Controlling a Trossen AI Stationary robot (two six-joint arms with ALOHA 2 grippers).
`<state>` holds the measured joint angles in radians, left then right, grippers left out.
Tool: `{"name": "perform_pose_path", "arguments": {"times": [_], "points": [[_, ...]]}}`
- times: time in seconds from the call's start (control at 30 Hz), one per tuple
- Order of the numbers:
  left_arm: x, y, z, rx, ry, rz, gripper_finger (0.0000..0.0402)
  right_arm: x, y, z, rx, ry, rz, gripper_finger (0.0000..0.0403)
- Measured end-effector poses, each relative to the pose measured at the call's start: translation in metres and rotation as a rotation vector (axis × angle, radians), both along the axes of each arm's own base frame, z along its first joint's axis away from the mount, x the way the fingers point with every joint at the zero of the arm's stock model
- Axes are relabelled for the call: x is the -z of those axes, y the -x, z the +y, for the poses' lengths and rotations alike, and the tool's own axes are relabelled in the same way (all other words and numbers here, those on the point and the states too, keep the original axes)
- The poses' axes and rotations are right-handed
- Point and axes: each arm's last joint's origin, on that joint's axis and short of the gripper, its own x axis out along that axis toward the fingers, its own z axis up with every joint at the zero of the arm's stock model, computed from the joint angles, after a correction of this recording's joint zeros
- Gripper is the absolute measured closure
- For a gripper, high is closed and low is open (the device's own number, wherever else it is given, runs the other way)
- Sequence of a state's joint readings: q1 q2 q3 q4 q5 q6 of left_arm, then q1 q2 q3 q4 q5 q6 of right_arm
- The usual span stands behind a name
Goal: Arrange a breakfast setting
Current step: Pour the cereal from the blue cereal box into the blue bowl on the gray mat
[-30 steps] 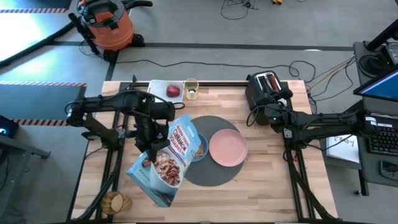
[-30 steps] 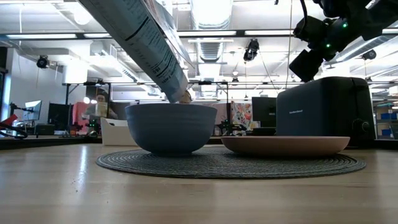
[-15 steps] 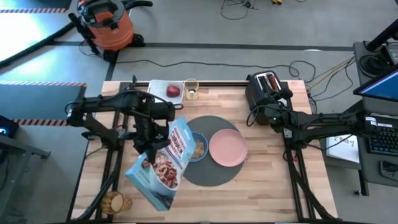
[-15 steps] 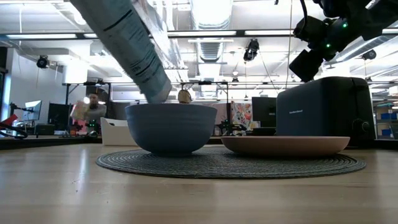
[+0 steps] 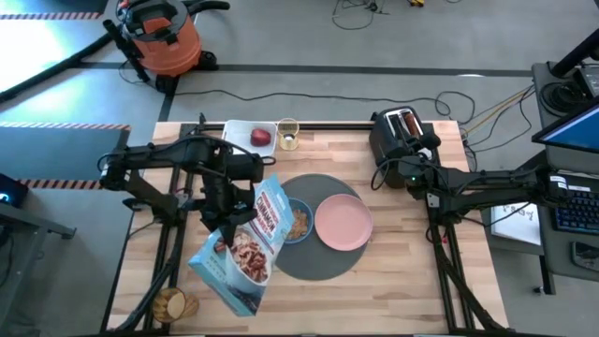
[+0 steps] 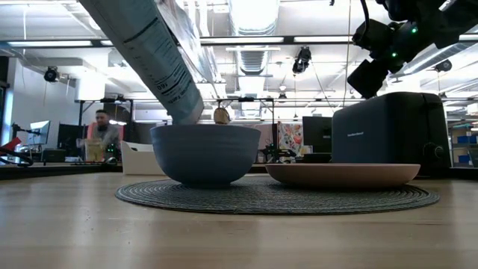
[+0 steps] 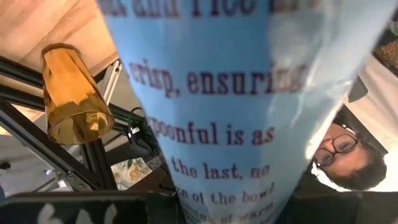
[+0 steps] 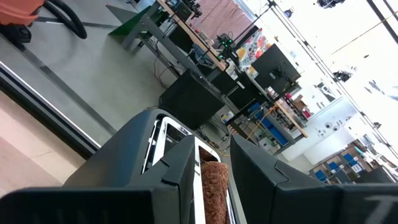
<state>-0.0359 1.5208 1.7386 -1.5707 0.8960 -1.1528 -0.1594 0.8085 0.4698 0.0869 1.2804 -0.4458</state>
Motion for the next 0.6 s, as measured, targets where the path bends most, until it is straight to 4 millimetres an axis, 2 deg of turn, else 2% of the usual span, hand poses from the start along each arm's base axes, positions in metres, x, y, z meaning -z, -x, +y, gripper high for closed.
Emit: {"name": "perform_pose_path", "arguments": {"times": [0.2,0.43,0.6], "points": [[0.002,0.001,-0.006,0.023,-0.094,-0.02,0.0302,0.0,0.0,0.0,0.0,0.0,0.0,0.031],[0.002,0.004,-0.023,0.09,-0.097,-0.019,0.0302,0.0,0.0,0.0,0.0,0.0,0.0,0.031],[0.003,0.004,-0.025,0.087,-0.127,-0.015,0.0302,0.0,0.0,0.0,0.0,0.0,0.0,0.031]]}}
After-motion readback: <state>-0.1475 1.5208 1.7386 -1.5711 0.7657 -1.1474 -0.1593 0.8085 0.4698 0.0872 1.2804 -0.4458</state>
